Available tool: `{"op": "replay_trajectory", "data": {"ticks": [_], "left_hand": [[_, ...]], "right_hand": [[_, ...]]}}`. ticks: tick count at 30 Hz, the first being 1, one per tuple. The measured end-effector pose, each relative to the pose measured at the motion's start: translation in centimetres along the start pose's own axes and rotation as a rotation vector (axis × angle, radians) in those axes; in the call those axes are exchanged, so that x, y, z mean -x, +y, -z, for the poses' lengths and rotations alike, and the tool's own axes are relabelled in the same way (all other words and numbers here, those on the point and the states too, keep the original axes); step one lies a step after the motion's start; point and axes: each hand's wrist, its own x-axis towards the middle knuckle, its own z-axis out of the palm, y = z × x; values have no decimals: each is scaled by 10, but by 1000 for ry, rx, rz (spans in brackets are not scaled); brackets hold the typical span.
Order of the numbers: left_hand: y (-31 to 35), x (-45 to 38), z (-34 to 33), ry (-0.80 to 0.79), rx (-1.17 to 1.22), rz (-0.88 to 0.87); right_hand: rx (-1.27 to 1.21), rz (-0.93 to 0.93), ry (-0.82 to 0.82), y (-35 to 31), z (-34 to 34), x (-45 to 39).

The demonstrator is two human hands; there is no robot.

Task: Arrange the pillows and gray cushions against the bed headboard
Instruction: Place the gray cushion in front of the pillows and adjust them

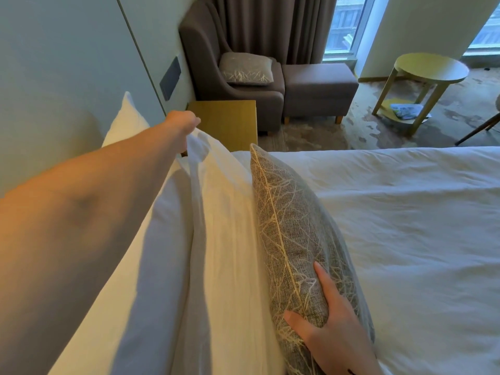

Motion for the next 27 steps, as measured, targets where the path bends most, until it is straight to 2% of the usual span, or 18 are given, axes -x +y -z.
{"op": "replay_trajectory", "data": {"ticks": [3, 8, 10, 14, 16, 19, 21, 24, 27], "left_hand": [[-16, -2, -2, -48, -166, 51], [-37, 33, -10, -55, -537, -165], [-55, 72, -19, -116, -677, -305], [-102, 178, -30, -383, -765, -441], [-118, 232, -36, -386, -726, -504], [-129, 304, -44, -283, -561, -458], [-135, 337, -52, -289, -530, -387], [-145, 366, -67, -295, -608, -345], [-145, 373, -83, -300, -635, -290]], "right_hand": [[11, -3, -2, 0, -1, -2], [30, 14, 4, 6, -3, -5], [20, 21, -9, 8, -4, -8], [38, 28, -25, 9, -9, -13], [41, 32, -46, 12, -7, -15], [-10, 71, -83, 22, 9, -18], [-95, 73, -29, 36, 27, -32], [-61, 29, 26, 55, 48, -65], [-37, 25, -42, 64, 46, -92]]}}
